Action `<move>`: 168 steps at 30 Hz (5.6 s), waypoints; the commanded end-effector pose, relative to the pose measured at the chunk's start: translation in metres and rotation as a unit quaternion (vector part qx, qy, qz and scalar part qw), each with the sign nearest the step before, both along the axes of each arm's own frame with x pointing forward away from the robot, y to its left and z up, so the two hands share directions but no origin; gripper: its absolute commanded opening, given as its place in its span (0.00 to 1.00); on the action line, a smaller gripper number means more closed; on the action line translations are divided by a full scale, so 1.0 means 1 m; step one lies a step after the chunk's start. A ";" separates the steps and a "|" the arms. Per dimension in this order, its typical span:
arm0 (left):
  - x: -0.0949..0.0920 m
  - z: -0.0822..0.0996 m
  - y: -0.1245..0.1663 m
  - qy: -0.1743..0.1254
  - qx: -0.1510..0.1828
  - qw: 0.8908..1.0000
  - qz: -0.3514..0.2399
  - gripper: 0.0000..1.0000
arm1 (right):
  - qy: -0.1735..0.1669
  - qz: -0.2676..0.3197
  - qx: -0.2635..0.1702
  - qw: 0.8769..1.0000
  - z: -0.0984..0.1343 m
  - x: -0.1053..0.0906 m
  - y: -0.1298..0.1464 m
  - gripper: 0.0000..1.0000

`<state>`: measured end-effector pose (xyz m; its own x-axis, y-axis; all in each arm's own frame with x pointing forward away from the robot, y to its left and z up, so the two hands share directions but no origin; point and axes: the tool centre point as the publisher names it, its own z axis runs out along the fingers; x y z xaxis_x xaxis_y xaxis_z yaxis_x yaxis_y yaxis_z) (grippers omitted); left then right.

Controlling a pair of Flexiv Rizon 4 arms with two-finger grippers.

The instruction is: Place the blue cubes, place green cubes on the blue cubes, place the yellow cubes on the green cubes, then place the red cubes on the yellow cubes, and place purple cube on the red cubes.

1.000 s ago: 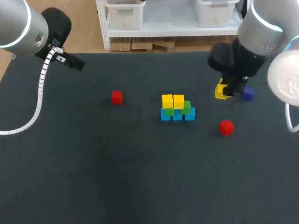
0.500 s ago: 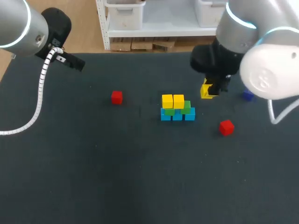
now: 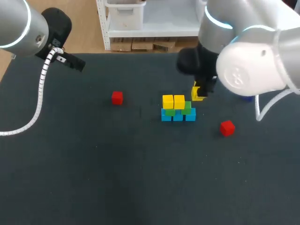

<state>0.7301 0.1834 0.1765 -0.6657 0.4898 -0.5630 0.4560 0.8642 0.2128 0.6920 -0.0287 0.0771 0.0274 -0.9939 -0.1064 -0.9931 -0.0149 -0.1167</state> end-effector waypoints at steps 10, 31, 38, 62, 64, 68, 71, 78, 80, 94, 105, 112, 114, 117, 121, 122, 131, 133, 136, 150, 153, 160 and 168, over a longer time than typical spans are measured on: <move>0.001 0.000 0.001 0.000 -0.002 1.000 -0.002 1.00 | 0.005 -0.003 -0.014 1.000 -0.016 0.002 0.009 0.00; 0.001 0.000 0.001 0.000 -0.002 1.000 -0.002 1.00 | 0.018 0.008 -0.018 1.000 -0.022 0.006 0.018 0.00; 0.001 0.000 0.001 0.000 -0.002 1.000 -0.002 1.00 | 0.025 0.009 -0.017 1.000 -0.028 0.003 0.020 0.00; 0.001 0.000 0.001 0.000 -0.002 1.000 -0.002 1.00 | 0.019 0.003 -0.009 1.000 -0.020 0.000 0.017 0.21; 0.001 0.000 0.001 0.000 -0.002 1.000 -0.002 1.00 | 0.018 0.004 -0.008 1.000 -0.019 -0.001 0.016 0.21; 0.001 0.000 0.001 0.000 -0.002 1.000 -0.002 1.00 | 0.016 0.002 -0.007 1.000 -0.017 -0.003 0.015 0.21; 0.001 0.000 0.001 0.000 -0.002 1.000 -0.002 1.00 | 0.016 0.003 -0.007 1.000 -0.017 -0.005 0.015 0.21; 0.001 0.000 0.001 0.000 -0.002 1.000 -0.002 1.00 | 0.020 0.006 -0.006 1.000 -0.019 -0.009 0.016 0.24; 0.001 0.000 0.001 0.000 -0.002 1.000 -0.002 1.00 | 0.020 0.005 -0.006 1.000 -0.020 -0.009 0.016 0.24; 0.001 0.000 0.001 0.000 -0.002 1.000 -0.002 1.00 | 0.019 0.007 -0.009 1.000 -0.022 -0.007 0.018 0.26; 0.001 0.000 0.001 0.000 -0.002 1.000 -0.002 1.00 | 0.018 0.005 -0.009 1.000 -0.022 -0.007 0.018 0.35; 0.001 0.000 0.001 0.000 -0.002 1.000 -0.002 1.00 | 0.019 0.006 -0.009 1.000 -0.023 -0.007 0.018 0.38; 0.001 0.000 0.001 0.000 -0.002 1.000 -0.002 1.00 | 0.019 0.006 -0.009 1.000 -0.023 -0.007 0.018 0.42; 0.001 0.000 0.001 0.000 -0.002 1.000 -0.002 1.00 | 0.018 0.005 -0.009 1.000 -0.023 -0.007 0.018 0.47; 0.001 0.000 0.001 0.000 -0.002 1.000 -0.002 1.00 | 0.019 0.004 -0.009 1.000 -0.023 -0.007 0.018 0.49; 0.001 0.000 0.001 0.000 -0.002 1.000 -0.002 1.00 | 0.019 0.003 -0.009 1.000 -0.023 -0.007 0.018 0.49; 0.001 0.000 0.001 0.000 -0.002 1.000 -0.002 1.00 | 0.015 -0.003 -0.006 1.000 -0.022 -0.005 0.015 0.47; 0.001 0.000 0.001 0.000 -0.002 1.000 -0.002 1.00 | 0.015 -0.003 -0.008 1.000 -0.023 -0.004 0.015 0.44; 0.001 0.000 0.001 0.000 -0.002 1.000 -0.002 1.00 | 0.014 -0.002 -0.009 1.000 -0.023 -0.004 0.015 0.41; 0.001 0.000 0.001 0.000 -0.002 1.000 -0.002 1.00 | 0.014 0.000 -0.009 1.000 -0.023 -0.003 0.018 0.36; 0.001 0.000 0.001 0.000 -0.002 1.000 -0.002 1.00 | 0.014 0.001 -0.009 1.000 -0.022 -0.002 0.019 0.36; 0.001 0.000 0.001 0.000 -0.002 1.000 -0.002 1.00 | 0.013 0.001 -0.009 1.000 -0.021 -0.002 0.018 0.47; 0.001 0.000 0.001 0.000 -0.002 1.000 -0.002 1.00 | 0.014 -0.006 -0.004 1.000 -0.016 -0.003 0.015 1.00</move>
<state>0.7300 0.1834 0.1764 -0.6655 0.4897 -0.5632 0.4559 0.8643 0.2127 0.6906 -0.0102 0.0569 0.0192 -0.9958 -0.0892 -0.9963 -0.0116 -0.0851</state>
